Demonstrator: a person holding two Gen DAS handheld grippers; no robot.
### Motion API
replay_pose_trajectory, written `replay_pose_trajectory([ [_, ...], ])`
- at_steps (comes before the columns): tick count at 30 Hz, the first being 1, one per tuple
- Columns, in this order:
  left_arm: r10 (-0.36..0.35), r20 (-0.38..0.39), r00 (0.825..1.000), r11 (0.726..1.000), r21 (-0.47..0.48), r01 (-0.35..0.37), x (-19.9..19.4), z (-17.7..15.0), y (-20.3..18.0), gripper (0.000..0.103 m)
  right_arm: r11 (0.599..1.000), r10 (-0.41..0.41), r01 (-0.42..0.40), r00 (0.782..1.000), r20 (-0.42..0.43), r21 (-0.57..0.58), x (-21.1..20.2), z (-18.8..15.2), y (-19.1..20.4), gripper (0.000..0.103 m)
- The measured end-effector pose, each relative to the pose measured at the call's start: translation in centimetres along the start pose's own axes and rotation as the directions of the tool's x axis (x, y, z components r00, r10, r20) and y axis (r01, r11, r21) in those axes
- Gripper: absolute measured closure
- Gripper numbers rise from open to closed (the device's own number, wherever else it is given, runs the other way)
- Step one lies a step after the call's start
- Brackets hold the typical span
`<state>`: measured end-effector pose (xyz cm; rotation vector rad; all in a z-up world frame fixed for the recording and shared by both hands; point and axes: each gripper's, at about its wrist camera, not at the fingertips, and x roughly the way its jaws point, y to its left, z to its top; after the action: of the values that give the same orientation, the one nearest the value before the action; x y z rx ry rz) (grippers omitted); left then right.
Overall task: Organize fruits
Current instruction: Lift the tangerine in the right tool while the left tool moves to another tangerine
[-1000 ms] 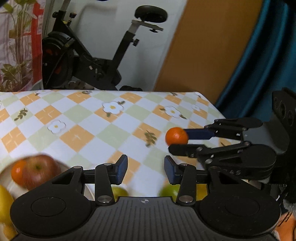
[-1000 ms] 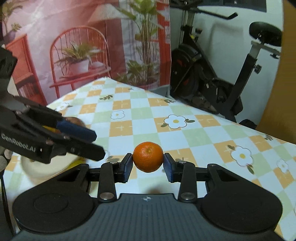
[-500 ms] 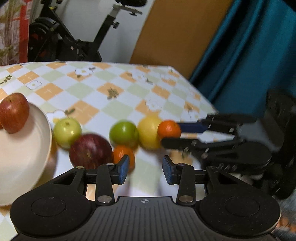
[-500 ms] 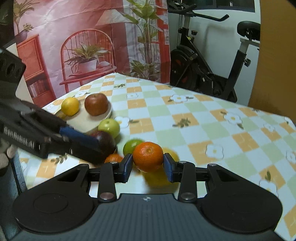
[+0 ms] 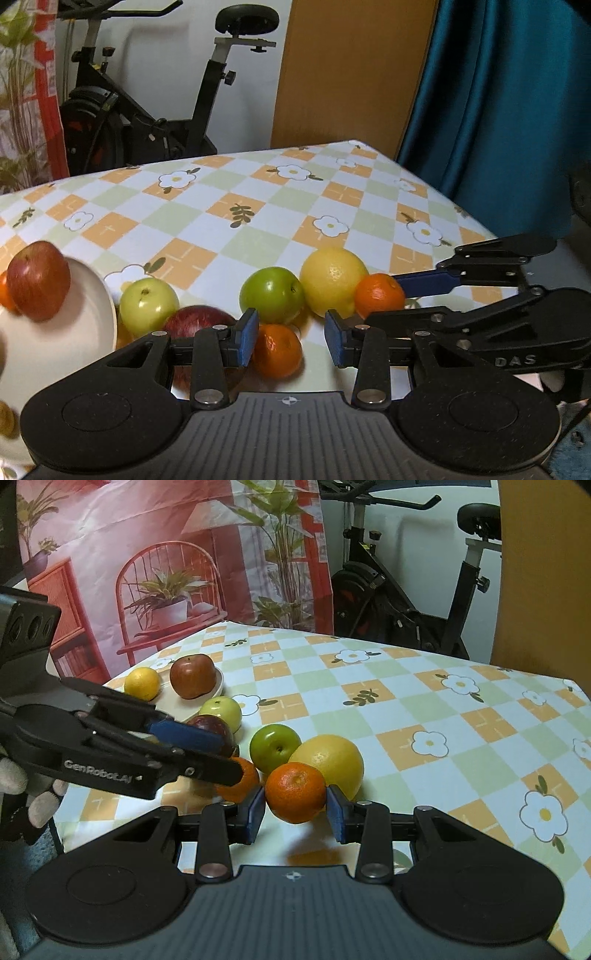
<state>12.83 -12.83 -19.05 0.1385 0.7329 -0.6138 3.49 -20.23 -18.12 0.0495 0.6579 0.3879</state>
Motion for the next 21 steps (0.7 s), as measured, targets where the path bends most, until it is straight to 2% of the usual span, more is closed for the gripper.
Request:
replay_pose_trajectory([
  [5,0.017,-0.029,0.999,0.997,0.077,-0.015,0.7,0.0,-0.7,0.061,1.0,-0.001,0.001,1.0,0.003,0.006,-0.2,-0.1,-0.3,0.064],
  [8,0.01,-0.031,0.999,0.998,0.067,-0.008,0.3,-0.2,-0.6,0.061,1.0,-0.003,0.003,1.0,-0.002,0.009,-0.4,-0.2,-0.4,0.064],
  [18,-0.125,-0.055,0.991,0.992,0.007,0.126,-1.6,-1.0,-0.7,0.061,1.0,0.012,-0.012,1.0,-0.019,0.008,-0.8,-1.0,0.2,0.064],
  [21,-0.088,0.006,0.996,0.996,0.034,0.088,-2.6,-0.9,-0.7,0.061,1.0,0.016,-0.015,1.0,-0.022,0.01,-0.9,-1.2,0.4,0.064],
])
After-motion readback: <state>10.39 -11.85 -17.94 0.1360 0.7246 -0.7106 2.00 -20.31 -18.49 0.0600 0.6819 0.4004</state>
